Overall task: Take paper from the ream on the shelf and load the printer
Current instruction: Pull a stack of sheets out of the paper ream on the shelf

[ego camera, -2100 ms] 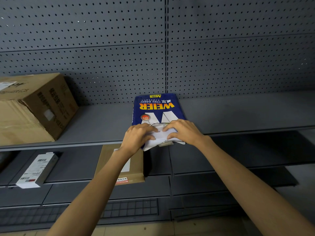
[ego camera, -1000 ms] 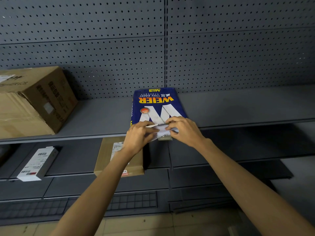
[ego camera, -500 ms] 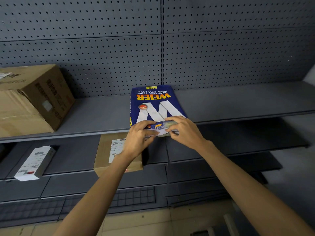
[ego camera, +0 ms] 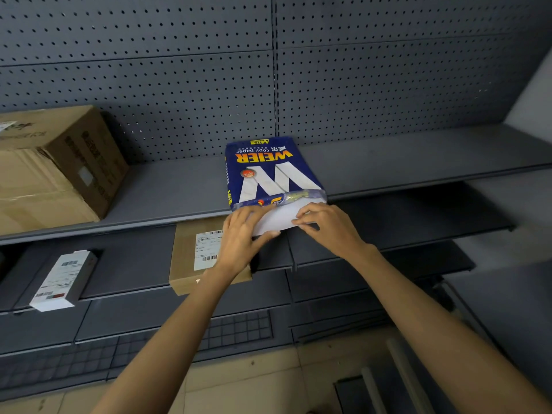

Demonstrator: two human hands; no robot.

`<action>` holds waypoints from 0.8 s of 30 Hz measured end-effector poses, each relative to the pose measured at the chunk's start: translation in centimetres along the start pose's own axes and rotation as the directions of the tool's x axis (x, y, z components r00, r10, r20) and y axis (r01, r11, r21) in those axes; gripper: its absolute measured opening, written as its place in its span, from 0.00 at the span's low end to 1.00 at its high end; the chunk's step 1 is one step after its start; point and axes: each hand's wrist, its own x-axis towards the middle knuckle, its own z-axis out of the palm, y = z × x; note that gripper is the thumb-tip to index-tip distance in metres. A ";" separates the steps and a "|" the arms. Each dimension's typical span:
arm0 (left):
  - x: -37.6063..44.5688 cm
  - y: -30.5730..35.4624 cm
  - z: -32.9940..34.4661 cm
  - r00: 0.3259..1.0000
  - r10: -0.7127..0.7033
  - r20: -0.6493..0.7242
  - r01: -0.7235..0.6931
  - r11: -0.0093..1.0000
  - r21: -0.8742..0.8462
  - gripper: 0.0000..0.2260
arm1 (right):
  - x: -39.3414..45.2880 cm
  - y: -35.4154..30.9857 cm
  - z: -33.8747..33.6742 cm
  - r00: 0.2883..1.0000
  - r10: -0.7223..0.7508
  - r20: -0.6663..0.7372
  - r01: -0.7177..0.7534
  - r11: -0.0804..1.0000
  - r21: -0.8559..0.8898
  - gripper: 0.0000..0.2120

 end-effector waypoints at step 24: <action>1.3 0.6 -0.8 0.444 -0.707 0.551 0.776 -0.004 -0.631 0.22 | 1.4 1.8 0.6 0.694 0.696 0.186 -0.668 0.525 0.527 0.24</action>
